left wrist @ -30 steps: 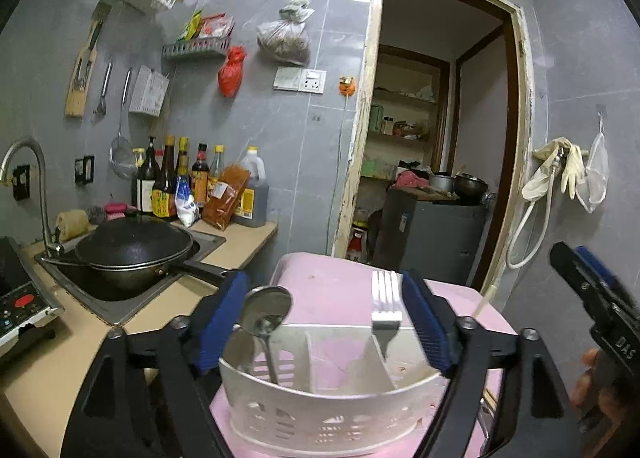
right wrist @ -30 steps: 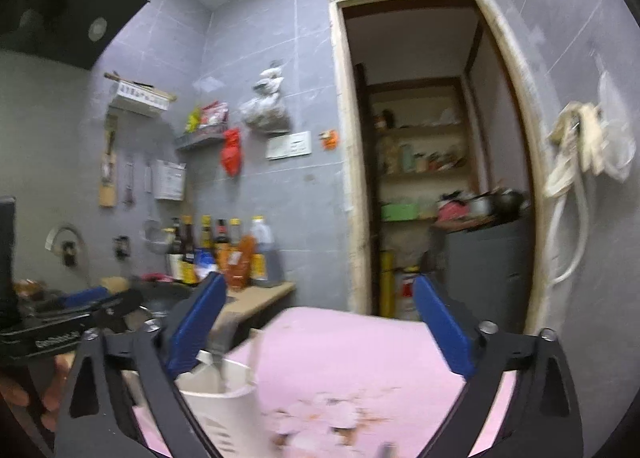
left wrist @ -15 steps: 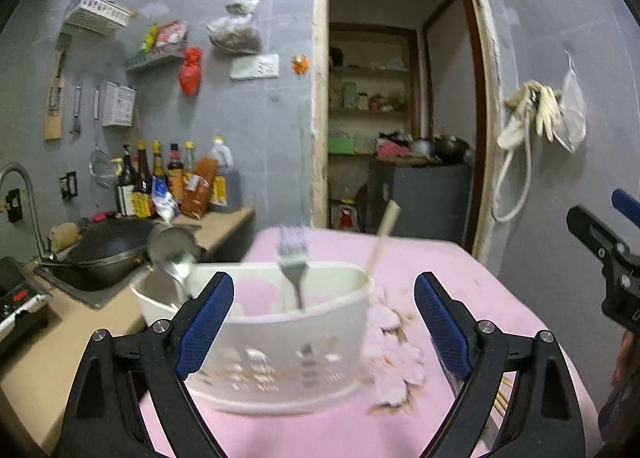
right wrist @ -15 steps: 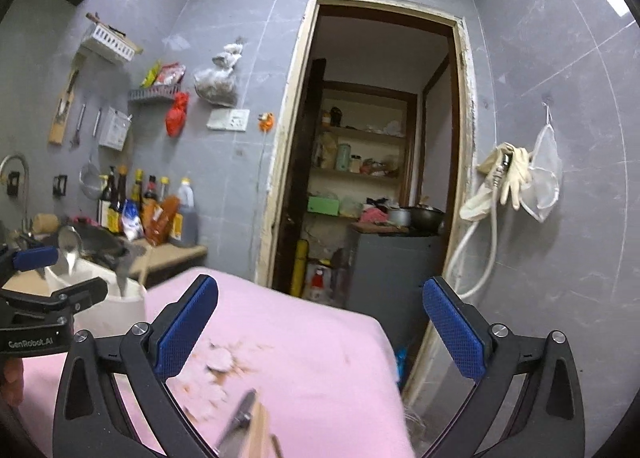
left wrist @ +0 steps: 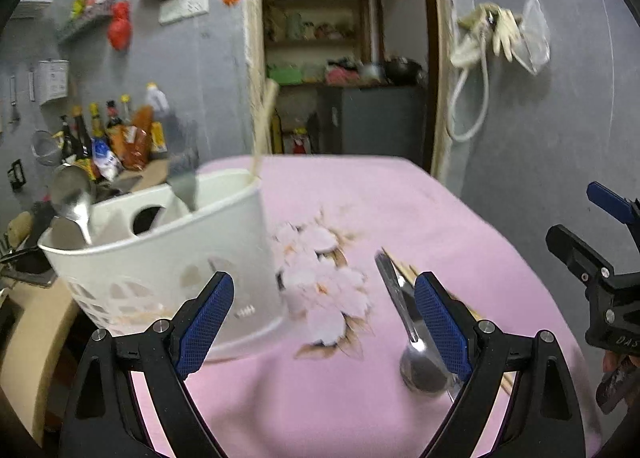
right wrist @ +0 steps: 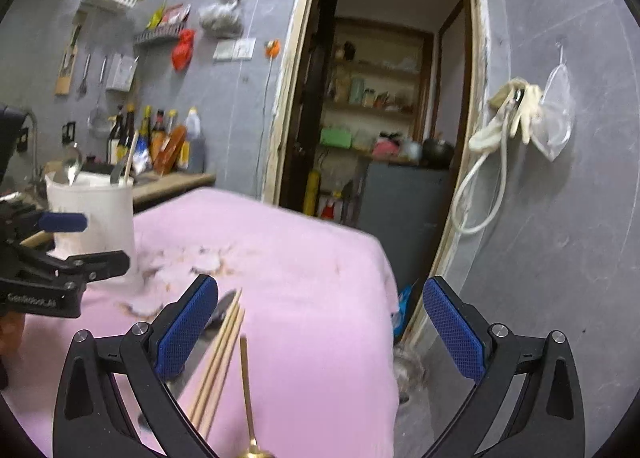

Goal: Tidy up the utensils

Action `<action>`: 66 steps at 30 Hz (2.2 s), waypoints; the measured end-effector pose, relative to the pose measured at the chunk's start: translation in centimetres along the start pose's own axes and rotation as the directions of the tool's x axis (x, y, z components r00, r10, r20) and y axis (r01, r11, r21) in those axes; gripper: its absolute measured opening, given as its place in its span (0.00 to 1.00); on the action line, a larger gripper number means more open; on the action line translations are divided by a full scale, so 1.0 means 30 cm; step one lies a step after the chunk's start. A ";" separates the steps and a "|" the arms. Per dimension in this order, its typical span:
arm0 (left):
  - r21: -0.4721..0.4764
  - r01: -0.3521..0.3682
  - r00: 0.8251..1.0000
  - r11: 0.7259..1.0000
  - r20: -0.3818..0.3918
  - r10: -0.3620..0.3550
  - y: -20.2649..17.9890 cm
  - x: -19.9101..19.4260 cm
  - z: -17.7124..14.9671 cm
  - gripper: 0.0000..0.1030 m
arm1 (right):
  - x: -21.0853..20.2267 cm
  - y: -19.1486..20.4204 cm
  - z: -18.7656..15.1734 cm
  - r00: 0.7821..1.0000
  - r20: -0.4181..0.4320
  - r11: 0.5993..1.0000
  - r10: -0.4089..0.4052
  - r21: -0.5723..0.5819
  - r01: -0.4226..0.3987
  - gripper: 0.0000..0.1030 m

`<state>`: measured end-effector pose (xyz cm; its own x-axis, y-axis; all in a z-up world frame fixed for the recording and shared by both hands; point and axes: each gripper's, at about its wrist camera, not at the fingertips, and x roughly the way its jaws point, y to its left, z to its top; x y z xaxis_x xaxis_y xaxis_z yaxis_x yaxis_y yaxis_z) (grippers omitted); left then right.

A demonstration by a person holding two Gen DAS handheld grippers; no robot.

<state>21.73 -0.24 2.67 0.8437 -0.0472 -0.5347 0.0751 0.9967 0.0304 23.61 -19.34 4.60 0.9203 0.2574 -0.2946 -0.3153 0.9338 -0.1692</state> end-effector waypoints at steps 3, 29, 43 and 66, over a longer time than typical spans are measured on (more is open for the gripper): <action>0.007 0.031 0.999 0.999 -0.043 -0.031 -0.005 0.017 -0.010 0.86 | 0.013 -0.005 -0.026 0.998 -0.049 1.000 0.029 -0.006 -0.030 0.99; 0.259 0.244 0.930 0.935 -0.337 -0.149 -0.171 0.113 -0.170 0.37 | 0.110 0.001 -0.181 0.903 -0.354 0.968 0.244 0.026 -0.251 0.30; 0.245 0.234 0.930 0.941 -0.337 -0.144 -0.168 0.173 -0.138 0.08 | 0.137 0.059 -0.185 0.879 -0.410 0.956 0.244 -0.049 -0.289 0.12; -0.050 0.243 0.961 0.969 -0.124 -0.248 0.034 0.062 0.016 0.00 | 0.337 0.133 -0.107 0.800 -0.541 0.922 0.259 -0.108 -0.372 0.13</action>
<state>23.63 0.66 2.11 0.7259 -0.2842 -0.6263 0.2515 0.9573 -0.1428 30.93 -13.82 -2.08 0.5297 0.3134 -0.7882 -0.6577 0.7385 -0.1484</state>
